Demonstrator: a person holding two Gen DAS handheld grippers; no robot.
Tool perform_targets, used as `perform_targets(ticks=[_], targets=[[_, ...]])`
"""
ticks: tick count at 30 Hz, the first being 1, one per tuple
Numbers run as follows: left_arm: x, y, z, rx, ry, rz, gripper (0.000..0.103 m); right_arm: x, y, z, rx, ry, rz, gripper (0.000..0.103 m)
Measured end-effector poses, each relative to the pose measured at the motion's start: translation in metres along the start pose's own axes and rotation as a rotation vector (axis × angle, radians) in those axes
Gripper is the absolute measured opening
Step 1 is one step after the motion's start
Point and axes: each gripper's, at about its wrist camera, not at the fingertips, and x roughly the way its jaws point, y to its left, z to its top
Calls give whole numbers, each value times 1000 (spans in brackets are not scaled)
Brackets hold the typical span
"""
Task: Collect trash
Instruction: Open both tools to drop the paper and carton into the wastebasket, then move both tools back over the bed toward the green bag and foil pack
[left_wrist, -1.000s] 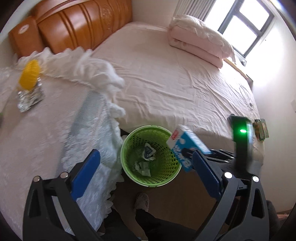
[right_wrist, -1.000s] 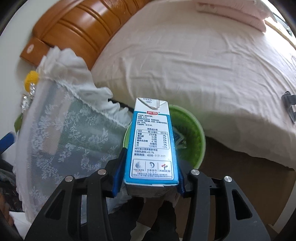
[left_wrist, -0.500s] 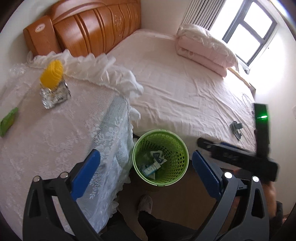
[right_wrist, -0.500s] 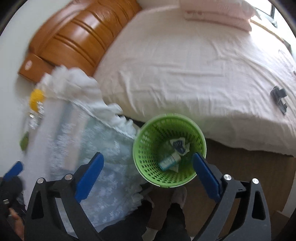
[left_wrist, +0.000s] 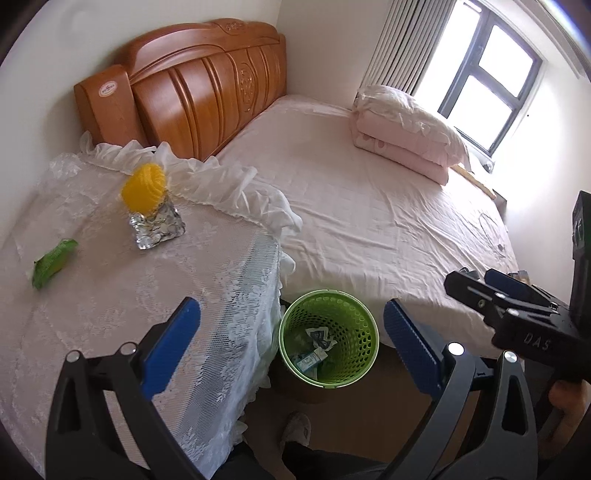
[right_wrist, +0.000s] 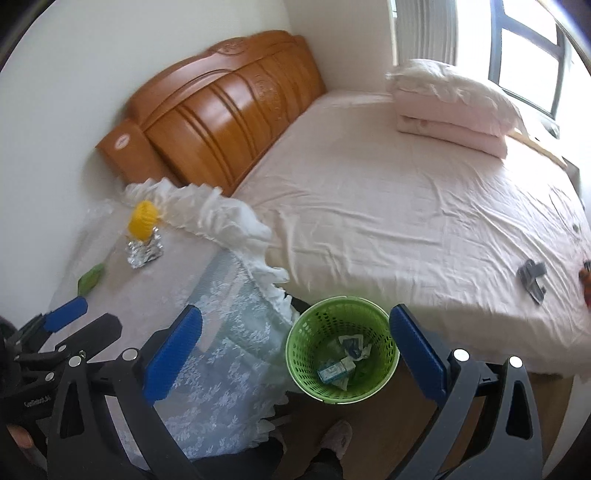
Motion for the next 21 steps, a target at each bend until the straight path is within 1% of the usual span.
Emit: perform_targets(ticks=[4,8,11,14,19,21], targets=[[-3,12,-2,-23,-2,17,95,8,17,1,-21,19,27,100],[-6,35,-5,-66,-4,47,95,19,32,1,-43,43,40,100],[-9,59,-9,-103,-10,89,95,26,46,2,-58,53,60,100],[-11,91,-14,-166,-3,139,95,35,62,4,-86,68,76,100],[-15,138,-22,-264,1,197,95,53,91,9,-134,100,102,101],[-15,154,-26,-288,-1,215,95,59,101,10,-147,110,109,100]])
